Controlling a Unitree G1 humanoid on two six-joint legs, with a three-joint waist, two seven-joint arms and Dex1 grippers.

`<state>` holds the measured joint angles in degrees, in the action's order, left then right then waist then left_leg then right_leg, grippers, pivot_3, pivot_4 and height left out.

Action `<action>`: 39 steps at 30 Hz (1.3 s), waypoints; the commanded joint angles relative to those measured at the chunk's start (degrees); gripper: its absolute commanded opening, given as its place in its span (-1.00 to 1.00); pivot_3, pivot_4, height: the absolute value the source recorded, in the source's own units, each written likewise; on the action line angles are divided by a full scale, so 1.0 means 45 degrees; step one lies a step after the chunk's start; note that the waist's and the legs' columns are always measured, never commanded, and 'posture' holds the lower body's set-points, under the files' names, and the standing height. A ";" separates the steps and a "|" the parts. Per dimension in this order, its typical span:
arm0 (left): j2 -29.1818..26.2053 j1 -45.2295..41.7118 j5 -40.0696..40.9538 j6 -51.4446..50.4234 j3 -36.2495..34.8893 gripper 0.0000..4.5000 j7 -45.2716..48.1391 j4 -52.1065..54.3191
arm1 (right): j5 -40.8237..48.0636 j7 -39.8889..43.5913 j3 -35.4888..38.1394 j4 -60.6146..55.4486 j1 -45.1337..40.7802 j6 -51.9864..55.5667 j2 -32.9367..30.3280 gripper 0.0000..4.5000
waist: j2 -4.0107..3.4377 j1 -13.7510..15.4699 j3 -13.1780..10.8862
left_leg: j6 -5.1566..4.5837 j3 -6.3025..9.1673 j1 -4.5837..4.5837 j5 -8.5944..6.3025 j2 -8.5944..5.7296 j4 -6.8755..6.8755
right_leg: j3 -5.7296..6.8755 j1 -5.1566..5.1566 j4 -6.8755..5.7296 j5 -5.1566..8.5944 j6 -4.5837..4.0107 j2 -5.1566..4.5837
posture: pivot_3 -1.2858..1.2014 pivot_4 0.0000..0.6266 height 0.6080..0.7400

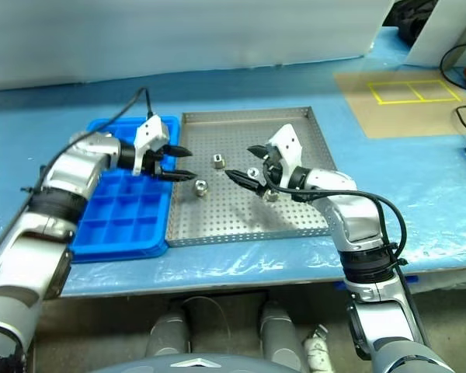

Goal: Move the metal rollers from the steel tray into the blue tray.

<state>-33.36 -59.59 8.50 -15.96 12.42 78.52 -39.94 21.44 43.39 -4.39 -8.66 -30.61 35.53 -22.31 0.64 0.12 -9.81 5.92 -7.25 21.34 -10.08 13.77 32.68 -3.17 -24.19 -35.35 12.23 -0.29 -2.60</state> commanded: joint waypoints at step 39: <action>0.2094 -0.1255 -0.4950 0.6438 0.1434 1.00 -0.0589 -0.5955 | 0.0176 -0.1608 0.0029 -0.1659 0.1264 0.0034 0.0078 1.00 | -0.0002 -0.0197 -0.0001 | -0.0010 0.0000 -0.0163 -0.0007 -0.0004 -0.0054 | -0.0012 0.0193 0.0127 -0.0007 0.0008 -0.0002 | -0.32 -0.52 1.00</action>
<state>-24.00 -65.54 -14.48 12.54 19.75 75.68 -66.31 21.62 36.15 -4.80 -14.15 -23.98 36.30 -21.97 0.63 -0.77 -9.82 5.87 -7.25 20.61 -10.11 13.75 32.44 -3.22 -23.32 -34.78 12.20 -0.26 -2.61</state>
